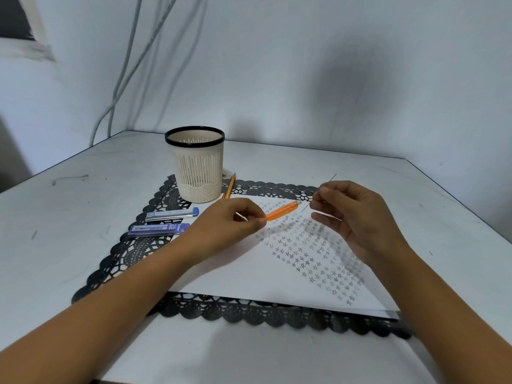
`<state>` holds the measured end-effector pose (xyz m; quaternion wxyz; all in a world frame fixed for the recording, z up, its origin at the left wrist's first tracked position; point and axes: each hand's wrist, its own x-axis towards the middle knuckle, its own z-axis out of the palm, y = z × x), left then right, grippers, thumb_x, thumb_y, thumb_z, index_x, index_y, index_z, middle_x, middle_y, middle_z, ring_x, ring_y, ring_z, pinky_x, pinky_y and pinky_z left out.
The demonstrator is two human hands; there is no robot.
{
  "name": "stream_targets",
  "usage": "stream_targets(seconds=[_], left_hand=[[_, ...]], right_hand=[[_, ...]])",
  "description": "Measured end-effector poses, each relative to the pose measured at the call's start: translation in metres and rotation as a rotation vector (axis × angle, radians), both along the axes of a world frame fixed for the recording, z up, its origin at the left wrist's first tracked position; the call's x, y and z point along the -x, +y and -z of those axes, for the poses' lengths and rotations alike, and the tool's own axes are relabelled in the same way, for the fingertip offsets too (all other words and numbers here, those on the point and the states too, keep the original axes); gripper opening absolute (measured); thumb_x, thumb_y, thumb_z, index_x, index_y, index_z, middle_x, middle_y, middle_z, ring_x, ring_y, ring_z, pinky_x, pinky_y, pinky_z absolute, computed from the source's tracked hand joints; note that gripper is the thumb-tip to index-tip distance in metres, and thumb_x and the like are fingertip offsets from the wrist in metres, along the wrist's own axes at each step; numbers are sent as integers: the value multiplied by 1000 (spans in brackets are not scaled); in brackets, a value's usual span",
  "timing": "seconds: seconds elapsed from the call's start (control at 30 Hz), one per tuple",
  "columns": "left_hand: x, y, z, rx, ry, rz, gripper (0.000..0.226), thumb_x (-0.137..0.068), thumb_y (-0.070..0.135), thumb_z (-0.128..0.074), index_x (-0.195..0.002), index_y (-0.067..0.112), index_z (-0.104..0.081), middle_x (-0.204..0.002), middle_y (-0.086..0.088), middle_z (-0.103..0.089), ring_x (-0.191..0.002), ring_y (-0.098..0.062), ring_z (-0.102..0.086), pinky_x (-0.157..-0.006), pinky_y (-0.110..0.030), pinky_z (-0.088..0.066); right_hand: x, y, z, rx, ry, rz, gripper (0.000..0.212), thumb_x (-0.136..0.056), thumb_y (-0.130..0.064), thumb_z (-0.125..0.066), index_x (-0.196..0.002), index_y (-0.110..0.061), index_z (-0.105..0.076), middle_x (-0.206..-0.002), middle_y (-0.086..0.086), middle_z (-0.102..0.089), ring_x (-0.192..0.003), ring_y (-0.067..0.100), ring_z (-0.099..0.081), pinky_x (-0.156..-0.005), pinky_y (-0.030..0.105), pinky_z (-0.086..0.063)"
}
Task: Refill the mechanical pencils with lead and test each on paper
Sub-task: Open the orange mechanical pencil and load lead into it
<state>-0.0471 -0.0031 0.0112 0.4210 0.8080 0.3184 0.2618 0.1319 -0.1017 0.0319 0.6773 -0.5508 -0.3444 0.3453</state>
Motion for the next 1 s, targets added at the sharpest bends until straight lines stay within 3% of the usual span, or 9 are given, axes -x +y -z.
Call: stream_targets(seconds=[0.23,1.0], left_hand=[[0,-1,-1,8,-4,-16,5,-83,21,-65,-80,25,-66,-72,13,-61,-53,9,-51,-67,-22,-43],[0,-3,-2,12,-11,-19,8,-83,21,-65,-78,28,-65,-70,14,-61,-53,9,-50,-66,-21,-42]], right_hand=[[0,0,-1,-109,56,62,9,-88,-3,-56,-82,-7,-62,-65,2,-69,-65,14,-68,-67,27,-59],[2,2,3,-89,70,27,10,-87,-2,-56,-81,-6,-62,-68,4,-70,-68,16,-69,-68,29,-59]])
